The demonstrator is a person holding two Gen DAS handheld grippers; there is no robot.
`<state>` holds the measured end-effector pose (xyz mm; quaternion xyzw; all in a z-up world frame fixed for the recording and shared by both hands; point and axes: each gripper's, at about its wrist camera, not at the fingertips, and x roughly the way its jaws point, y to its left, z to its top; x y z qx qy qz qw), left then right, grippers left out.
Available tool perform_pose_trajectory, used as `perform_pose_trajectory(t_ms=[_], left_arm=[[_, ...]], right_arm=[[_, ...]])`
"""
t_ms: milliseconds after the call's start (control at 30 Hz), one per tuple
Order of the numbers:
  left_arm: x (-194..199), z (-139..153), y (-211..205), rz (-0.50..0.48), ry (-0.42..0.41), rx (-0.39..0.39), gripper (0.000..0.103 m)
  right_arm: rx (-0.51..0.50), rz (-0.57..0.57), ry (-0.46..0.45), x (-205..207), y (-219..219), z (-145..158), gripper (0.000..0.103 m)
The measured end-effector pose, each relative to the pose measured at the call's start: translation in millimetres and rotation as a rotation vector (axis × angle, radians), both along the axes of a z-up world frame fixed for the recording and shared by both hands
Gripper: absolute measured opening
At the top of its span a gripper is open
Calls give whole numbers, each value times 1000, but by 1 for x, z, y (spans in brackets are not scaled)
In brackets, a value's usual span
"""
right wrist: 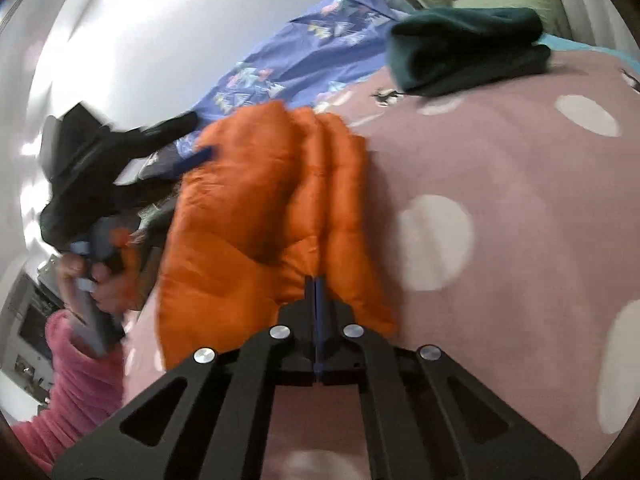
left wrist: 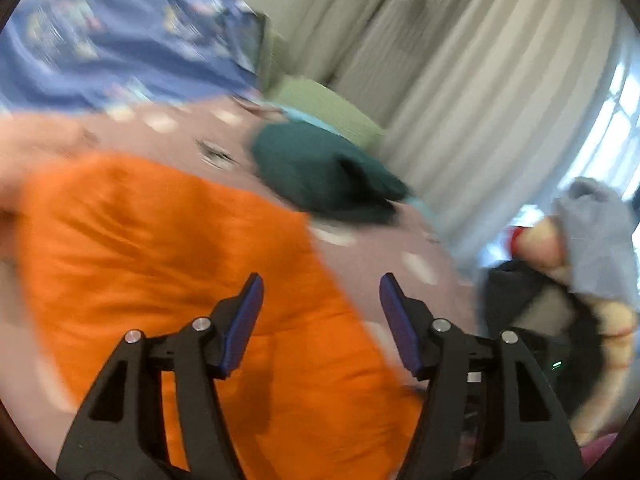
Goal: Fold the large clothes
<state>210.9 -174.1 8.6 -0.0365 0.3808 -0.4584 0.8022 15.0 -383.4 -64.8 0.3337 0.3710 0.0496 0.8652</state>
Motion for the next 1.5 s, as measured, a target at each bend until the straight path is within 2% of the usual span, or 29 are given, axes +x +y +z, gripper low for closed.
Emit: perform_pose_trajectory(t_ms=[67, 100, 167, 233, 267, 333, 400, 433, 467, 500, 533, 600, 667, 767, 867, 933, 967, 1033, 1133, 1233, 1333, 1400, 1500], left_arm=[[13, -5, 14, 75, -37, 72, 63], [21, -16, 18, 94, -18, 81, 63], [29, -38, 16, 77, 49, 82, 63], [24, -50, 7, 51, 36, 76, 64], [20, -50, 0, 28, 24, 71, 66], [13, -50, -16, -19, 12, 70, 67], [4, -49, -29, -47, -10, 92, 69], [0, -48, -35, -61, -21, 100, 70], [-2, -49, -40, -66, -26, 104, 71], [-3, -49, -44, -68, -29, 108, 71], [-4, -52, -45, -67, -32, 111, 71], [-3, -52, -45, -57, -34, 116, 72], [-2, -49, -42, -52, -36, 115, 72], [-6, -32, -40, -38, -92, 112, 71], [-7, -22, -38, -5, -179, 137, 72], [1, -33, -42, 3, -162, 174, 74], [4, -44, -49, -1, -166, 217, 77], [3, -67, -62, -12, -233, 313, 78], [6, -74, -68, -5, -227, 324, 79], [5, -80, -74, -7, -238, 364, 80], [7, -84, -76, -6, -231, 369, 80], [9, -86, -74, -6, -224, 359, 80], [9, -87, -71, -4, -210, 340, 80]], right_arm=[[17, -9, 26, -1, -7, -12, 0], [59, -4, 12, -3, -11, -15, 0], [99, -1, -43, -8, -15, -8, 0], [66, 4, -124, -15, -14, 11, 7], [49, 19, -164, -17, -11, 21, 15], [-2, 65, -231, -18, 2, 41, 55], [-81, 125, -248, -12, 22, 53, 77], [-133, 159, -221, -3, 34, 53, 78], [-160, 164, -195, 1, 39, 50, 78], [-183, 157, -151, 10, 46, 43, 60], [-159, 164, -110, 17, 48, 32, 8], [-71, 122, -70, 23, 38, 18, 5], [-29, 89, -35, 21, 25, 2, 4], [25, 71, 6, 16, 17, -19, 4], [21, 72, 12, 17, 19, -22, 4], [1, 79, 13, 19, 24, -21, 5], [-9, 83, 11, 16, 26, -21, 6], [-41, 84, 12, 16, 26, -17, 9], [-91, 73, 18, 13, 33, -15, 9], [-102, 68, 31, 5, 34, -15, 9], [-111, 68, 31, 1, 36, -11, 10], [-146, 83, 28, -1, 39, 2, 14], [-253, 81, -9, -13, 42, 29, 21]])
